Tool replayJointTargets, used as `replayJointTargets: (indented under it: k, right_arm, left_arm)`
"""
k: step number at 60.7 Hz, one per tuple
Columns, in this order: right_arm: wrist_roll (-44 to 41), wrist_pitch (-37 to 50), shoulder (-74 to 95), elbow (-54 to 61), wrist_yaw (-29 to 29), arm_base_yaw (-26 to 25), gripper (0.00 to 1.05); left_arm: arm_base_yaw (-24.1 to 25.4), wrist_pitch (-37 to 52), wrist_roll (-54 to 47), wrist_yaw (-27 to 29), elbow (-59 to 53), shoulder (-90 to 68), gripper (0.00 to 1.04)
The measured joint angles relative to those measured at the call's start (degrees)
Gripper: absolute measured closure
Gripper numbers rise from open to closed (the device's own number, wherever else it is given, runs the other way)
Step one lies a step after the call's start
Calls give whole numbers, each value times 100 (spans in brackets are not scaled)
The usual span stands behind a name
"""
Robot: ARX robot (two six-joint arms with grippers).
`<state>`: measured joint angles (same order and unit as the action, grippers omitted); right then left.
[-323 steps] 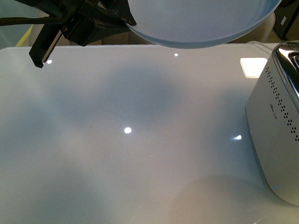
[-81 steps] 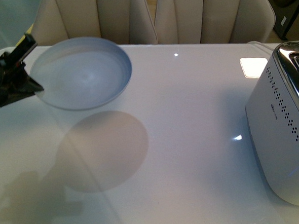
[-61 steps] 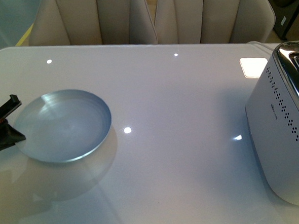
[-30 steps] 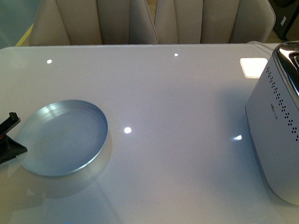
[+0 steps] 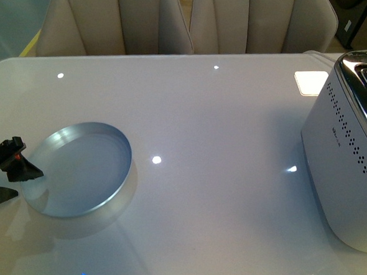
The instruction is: Left arm holds plate, right arm toasts bread
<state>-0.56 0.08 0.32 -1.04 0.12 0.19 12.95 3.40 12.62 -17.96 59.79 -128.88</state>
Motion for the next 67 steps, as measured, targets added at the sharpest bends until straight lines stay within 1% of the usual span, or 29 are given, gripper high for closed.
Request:
replayJointTargets:
  k: [2,4,8,13,18,21,34,35,36,37,39,40,42,43,44,46,47,50,51,62,65,67]
  right_arm:
    - [0,0,0,0,-2,0,9]
    - [0,0,0,0,-2,0,9]
    - [0,0,0,0,0,0,9]
    - [0,0,0,0,-2,0,9]
    - [0,0,0,0,0,0,9]
    - [2,0,0,0,-2,0,9]
    - [0,0,0,0,0,0,9]
    - [0,0,0,0,-4,0,9]
    - [0,0,0,0,-13,0,9]
    - [2,0,0,0,-13,0,9]
    - [2,0,0,0,-15,0,9]
    - [0,0,-2,0,-15,0,9]
    - [0,0,-2,0,-9,0,9]
    - [0,0,-2,0,-9,0,9]
    - [0,0,0,0,-11,0,9]
    - [2,0,-2,0,-13,0,9]
    - [0,0,-2,0,-13,0,9]
    - [0,0,-2,0,-13,0,9]
    - [2,0,-2,0,-11,0,9]
    - [2,0,-2,0,-11,0,9]
    - [2,0,-2,0,-11,0,9]
    - [0,0,-2,0,-13,0,9]
  left_arm:
    - [-15,-31,-44,46,26,160,7]
    - [-20,-33,-52,31,39,343,5]
    - [-77,-31,-35,44,42,769,8]
    - [-205,-11,39,98,37,1314,7]
    - [-503,63,240,330,-33,2107,7]
    - [-621,79,306,337,-39,2415,7]
    - [-680,101,361,398,-111,2452,7]
    - [-688,439,245,535,-227,2409,9]
    - [-706,1064,98,741,-431,2391,13]
    - [-710,1381,55,846,-535,2382,14]
    - [-721,2691,-321,1169,-1040,2369,21]
    - [-721,2997,-398,1215,-1176,2369,23]
    - [-726,4155,-649,1314,-1696,2400,30]
    - [-732,4385,-671,1327,-1805,2415,32]
    - [-761,5042,-815,1346,-2129,2498,38]
    - [-813,5698,-916,1353,-2479,2682,45]
    - [-822,5827,-942,1353,-2553,2736,46]
    - [-890,6290,-1051,1368,-2916,3119,57]
    - [-898,6325,-1064,1370,-2968,3185,59]
    - [-990,6411,-1158,1504,-3971,4059,95]
    - [-1121,6393,-1156,1727,-4175,4271,102]
    - [-1189,6360,-1174,1788,-4319,4459,101]
